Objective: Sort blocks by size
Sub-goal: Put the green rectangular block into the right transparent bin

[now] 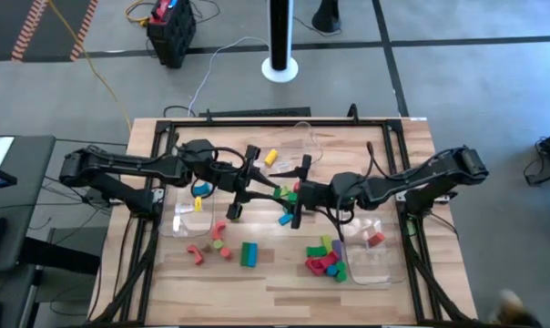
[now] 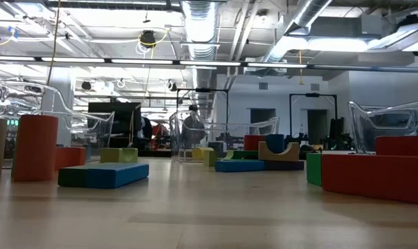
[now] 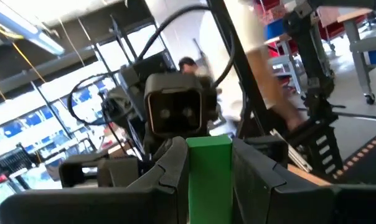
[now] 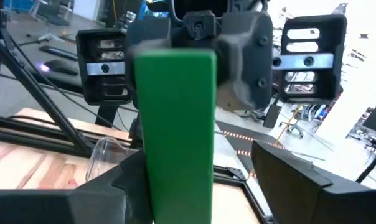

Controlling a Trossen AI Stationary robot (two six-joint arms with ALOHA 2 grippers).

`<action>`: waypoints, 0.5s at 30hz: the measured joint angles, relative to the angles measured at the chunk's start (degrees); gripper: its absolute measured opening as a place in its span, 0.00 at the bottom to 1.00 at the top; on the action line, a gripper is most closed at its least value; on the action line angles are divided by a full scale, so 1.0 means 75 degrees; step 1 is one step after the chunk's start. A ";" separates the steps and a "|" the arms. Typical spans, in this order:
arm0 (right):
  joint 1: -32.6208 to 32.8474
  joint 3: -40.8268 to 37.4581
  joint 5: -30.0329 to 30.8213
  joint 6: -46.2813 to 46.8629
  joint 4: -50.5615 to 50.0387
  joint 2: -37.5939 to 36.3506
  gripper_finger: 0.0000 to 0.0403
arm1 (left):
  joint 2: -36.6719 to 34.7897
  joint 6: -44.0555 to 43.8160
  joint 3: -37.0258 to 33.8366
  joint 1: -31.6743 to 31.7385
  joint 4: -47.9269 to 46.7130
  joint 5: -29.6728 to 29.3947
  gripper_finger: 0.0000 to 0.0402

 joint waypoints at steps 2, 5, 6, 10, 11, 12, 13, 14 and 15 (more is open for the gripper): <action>0.0003 0.0000 0.0085 0.0052 -0.0064 0.0003 0.63 | 0.0099 0.0011 0.0004 -0.0003 0.0212 0.0006 0.21; 0.0003 0.0000 0.0207 0.0058 -0.0185 0.0000 0.57 | 0.0121 0.0020 0.0002 0.0003 0.0193 -0.0016 0.21; 0.0003 0.0000 0.0217 0.0067 -0.0261 0.0000 0.54 | 0.0121 0.0040 0.0001 0.0003 0.0196 -0.0031 0.21; 0.0009 0.0000 0.0217 0.0063 -0.0352 0.0000 0.44 | 0.0121 0.0029 0.0001 0.0003 0.0186 -0.0054 0.21; 0.0009 0.0000 0.0217 0.0060 -0.0366 0.0000 0.41 | 0.0121 0.0030 0.0001 0.0003 0.0185 -0.0057 0.21; 0.0009 0.0000 0.0217 0.0059 -0.0375 0.0000 0.39 | 0.0121 0.0039 0.0001 0.0003 0.0173 -0.0060 0.21; 0.0009 0.0000 0.0214 0.0058 -0.0382 0.0000 0.37 | 0.0121 0.0049 0.0001 0.0003 0.0158 -0.0061 0.22; 0.0009 0.0000 0.0214 0.0055 -0.0403 0.0000 0.35 | 0.0118 0.0047 0.0001 0.0003 0.0140 -0.0068 0.22; 0.0009 0.0000 0.0214 0.0026 -0.0437 0.0000 0.33 | 0.0118 0.0033 0.0001 0.0003 0.0117 -0.0074 0.22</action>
